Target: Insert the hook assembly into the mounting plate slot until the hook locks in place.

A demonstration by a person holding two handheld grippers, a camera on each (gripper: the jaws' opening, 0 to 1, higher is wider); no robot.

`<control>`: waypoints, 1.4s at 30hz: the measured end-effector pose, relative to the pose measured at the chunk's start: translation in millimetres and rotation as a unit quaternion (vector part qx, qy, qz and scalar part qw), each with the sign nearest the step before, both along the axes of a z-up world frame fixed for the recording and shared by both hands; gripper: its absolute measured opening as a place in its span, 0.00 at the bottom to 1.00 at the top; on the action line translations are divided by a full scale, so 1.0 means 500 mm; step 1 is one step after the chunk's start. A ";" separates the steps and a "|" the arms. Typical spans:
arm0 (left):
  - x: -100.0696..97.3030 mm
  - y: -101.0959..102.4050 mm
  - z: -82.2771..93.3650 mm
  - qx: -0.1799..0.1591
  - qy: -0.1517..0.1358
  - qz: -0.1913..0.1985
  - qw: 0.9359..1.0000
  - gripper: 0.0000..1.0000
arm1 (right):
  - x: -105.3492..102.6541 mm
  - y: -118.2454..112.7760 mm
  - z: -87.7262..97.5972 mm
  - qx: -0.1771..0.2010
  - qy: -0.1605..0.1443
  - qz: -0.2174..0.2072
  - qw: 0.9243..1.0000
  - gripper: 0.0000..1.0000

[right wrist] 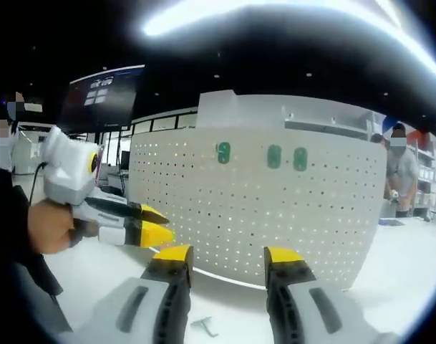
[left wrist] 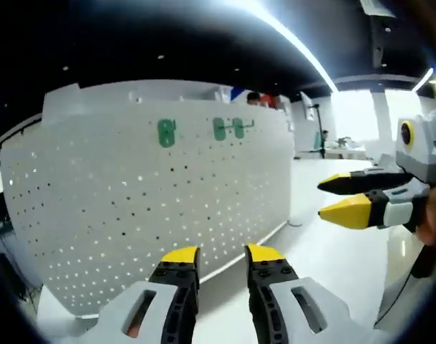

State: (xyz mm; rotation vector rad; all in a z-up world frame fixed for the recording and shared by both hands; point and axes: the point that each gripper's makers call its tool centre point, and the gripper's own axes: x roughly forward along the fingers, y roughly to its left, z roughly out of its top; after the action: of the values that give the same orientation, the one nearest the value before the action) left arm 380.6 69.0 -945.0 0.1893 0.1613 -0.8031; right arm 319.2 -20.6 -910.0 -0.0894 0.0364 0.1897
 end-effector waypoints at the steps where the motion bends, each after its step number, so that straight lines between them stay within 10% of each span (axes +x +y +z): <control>1: 0.000 -0.004 -0.010 -0.001 0.007 -0.002 1.000 0.25 | 0.000 0.000 0.002 0.001 -0.002 0.000 1.000 0.37; 25: -0.008 -0.089 -0.205 0.081 0.104 -0.086 0.987 0.23 | -0.004 -0.009 0.027 0.020 -0.025 0.002 0.999 0.38; 42: -0.021 -0.133 -0.283 0.160 0.114 -0.110 0.974 0.16 | -0.003 -0.016 0.022 0.023 -0.021 -0.003 1.000 0.38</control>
State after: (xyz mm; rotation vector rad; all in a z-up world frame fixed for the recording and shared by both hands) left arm 370.1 2.6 -1086.3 0.4243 0.4947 -1.0181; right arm 317.9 -28.6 -899.1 -0.0474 -0.0092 0.1827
